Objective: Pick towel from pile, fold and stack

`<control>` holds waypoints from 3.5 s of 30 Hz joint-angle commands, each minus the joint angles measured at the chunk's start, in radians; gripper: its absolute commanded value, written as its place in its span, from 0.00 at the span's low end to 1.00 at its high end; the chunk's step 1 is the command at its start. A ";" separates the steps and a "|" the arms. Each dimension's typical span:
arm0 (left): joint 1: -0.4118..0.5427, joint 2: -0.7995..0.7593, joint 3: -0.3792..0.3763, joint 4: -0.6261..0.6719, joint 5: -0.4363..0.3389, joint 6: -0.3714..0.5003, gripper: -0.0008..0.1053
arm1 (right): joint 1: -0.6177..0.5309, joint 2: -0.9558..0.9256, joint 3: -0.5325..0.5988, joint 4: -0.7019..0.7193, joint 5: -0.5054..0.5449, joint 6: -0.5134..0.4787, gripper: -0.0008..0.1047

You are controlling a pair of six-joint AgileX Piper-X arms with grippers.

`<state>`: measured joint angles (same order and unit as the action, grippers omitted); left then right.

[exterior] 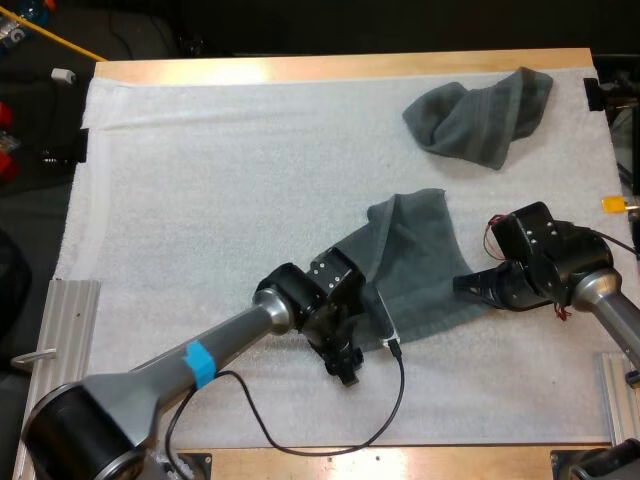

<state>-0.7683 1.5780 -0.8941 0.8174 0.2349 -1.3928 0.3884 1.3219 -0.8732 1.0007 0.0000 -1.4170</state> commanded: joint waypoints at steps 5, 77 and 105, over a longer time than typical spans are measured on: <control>-0.005 0.034 0.000 -0.043 -0.099 -0.021 0.61 | 0.002 -0.012 -0.002 -0.011 0.000 0.003 0.01; -0.005 -0.597 -0.470 0.571 -0.057 -0.148 0.01 | 0.002 -0.602 -0.303 0.287 -0.251 0.144 0.01; 0.246 -0.077 -0.431 0.256 -0.134 -0.037 0.01 | 0.002 -0.023 -0.161 -0.312 -0.123 0.215 0.01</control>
<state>-0.5211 1.5067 -1.3254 1.0961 0.0882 -1.4371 0.3884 1.2994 -1.0298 0.7212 -0.1286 -1.2085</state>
